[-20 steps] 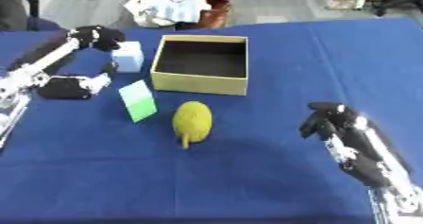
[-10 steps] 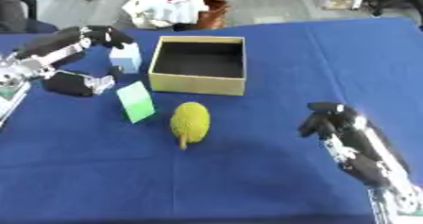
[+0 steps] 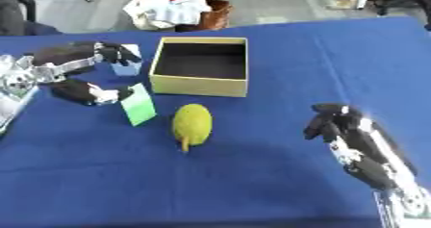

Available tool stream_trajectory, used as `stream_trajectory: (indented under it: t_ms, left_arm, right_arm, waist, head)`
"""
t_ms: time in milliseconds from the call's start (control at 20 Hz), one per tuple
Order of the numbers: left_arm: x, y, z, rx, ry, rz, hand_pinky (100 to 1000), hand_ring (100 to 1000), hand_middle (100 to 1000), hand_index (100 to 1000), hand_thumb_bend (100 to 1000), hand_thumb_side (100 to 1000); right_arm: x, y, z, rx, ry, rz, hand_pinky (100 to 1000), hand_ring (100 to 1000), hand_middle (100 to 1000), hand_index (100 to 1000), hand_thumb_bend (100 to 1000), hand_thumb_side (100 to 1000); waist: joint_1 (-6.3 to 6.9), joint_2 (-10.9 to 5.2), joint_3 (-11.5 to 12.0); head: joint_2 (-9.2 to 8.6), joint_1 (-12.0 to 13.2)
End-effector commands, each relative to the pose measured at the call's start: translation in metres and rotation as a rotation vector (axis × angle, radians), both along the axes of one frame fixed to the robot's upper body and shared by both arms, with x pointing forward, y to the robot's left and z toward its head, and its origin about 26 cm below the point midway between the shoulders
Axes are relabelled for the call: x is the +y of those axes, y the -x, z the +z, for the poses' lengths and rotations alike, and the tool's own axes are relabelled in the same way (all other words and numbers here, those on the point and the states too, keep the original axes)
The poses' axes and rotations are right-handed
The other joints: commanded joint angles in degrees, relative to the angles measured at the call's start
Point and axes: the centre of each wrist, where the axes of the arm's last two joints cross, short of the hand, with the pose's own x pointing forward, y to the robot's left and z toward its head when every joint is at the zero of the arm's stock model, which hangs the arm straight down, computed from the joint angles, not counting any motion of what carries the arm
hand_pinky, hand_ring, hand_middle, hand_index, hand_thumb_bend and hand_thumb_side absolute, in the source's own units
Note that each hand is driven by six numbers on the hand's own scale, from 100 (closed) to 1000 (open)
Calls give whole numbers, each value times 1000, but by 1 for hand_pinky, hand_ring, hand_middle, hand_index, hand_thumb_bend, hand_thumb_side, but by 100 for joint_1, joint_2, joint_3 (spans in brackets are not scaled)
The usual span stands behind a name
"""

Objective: Pick up objects on the table and place them in the box.

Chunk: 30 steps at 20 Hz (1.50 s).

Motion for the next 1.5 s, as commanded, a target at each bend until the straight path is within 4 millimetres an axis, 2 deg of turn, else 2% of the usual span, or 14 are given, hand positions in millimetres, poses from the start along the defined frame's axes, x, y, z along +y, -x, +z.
stream_trajectory:
  t_ms: [50, 300, 750, 1250, 1500]
  left_arm:
    - [9, -6, 1, -2, -57, 36, 805, 793, 838, 933, 425, 901]
    - [14, -13, -11, 6, -105, 84, 798, 788, 834, 931, 434, 888]
    - [12, -23, -34, -34, -175, 164, 800, 791, 833, 926, 446, 756]
    - [5, -30, -55, -57, -196, 195, 784, 772, 805, 906, 386, 663]
    - [1, -32, -62, -56, -187, 199, 755, 715, 734, 849, 324, 581]
  right_arm:
    - [-4, -1, 8, -29, 18, -2, 567, 594, 546, 779, 100, 456]
    - [-4, -1, 8, -29, 17, -3, 567, 593, 546, 779, 100, 456]
    - [-3, -1, 8, -29, 16, -1, 567, 593, 546, 779, 100, 456]
    - [-2, -1, 8, -30, 14, 1, 568, 593, 546, 779, 100, 456]
    - [-2, -1, 8, -30, 13, 1, 568, 593, 546, 779, 100, 458]
  waist:
    - [76, -155, -4]
    - [76, -160, -7]
    - [66, -160, -15]
    - [55, -156, -24]
    - [52, -149, -30]
  head:
    - [-1, -37]
    - [-19, -76]
    - [-28, -141]
    - [-30, -171]
    - [-32, -173]
